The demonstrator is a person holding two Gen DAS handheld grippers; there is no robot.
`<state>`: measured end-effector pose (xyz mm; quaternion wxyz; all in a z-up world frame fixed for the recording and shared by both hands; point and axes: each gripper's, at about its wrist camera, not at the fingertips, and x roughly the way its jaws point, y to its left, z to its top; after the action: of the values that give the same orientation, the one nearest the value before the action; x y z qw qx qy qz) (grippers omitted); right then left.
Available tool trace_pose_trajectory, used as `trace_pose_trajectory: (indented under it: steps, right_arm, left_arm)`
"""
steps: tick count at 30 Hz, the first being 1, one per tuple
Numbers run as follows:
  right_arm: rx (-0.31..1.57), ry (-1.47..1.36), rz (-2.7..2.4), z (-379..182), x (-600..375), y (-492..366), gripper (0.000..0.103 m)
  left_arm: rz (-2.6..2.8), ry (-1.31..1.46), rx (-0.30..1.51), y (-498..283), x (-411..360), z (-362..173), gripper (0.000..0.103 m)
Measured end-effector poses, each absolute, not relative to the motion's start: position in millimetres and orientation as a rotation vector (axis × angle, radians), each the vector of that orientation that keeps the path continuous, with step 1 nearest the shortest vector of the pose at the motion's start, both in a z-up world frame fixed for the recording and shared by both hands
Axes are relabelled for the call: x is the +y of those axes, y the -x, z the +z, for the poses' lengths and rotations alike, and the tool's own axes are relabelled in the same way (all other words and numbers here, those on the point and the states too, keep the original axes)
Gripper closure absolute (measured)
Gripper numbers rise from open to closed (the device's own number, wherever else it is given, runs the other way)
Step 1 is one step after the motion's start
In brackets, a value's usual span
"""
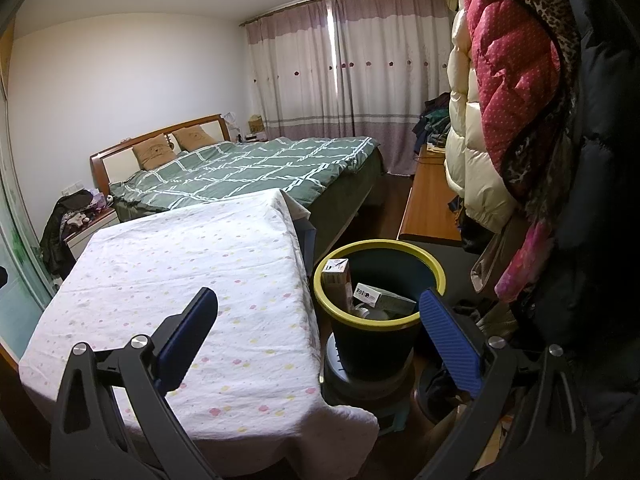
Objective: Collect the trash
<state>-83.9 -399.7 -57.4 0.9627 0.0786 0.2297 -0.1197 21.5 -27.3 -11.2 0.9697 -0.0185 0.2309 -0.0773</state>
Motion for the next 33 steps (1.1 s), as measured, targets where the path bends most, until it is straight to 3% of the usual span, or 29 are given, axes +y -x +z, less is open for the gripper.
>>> trace_pose_trajectory:
  steps: [33]
  right_arm:
    - [0.481,-0.162,-0.235,-60.7,-399.1,79.5,0.007]
  left_arm:
    - [-0.164,0.038,0.477,-27.0,-24.9,-14.0,0.005]
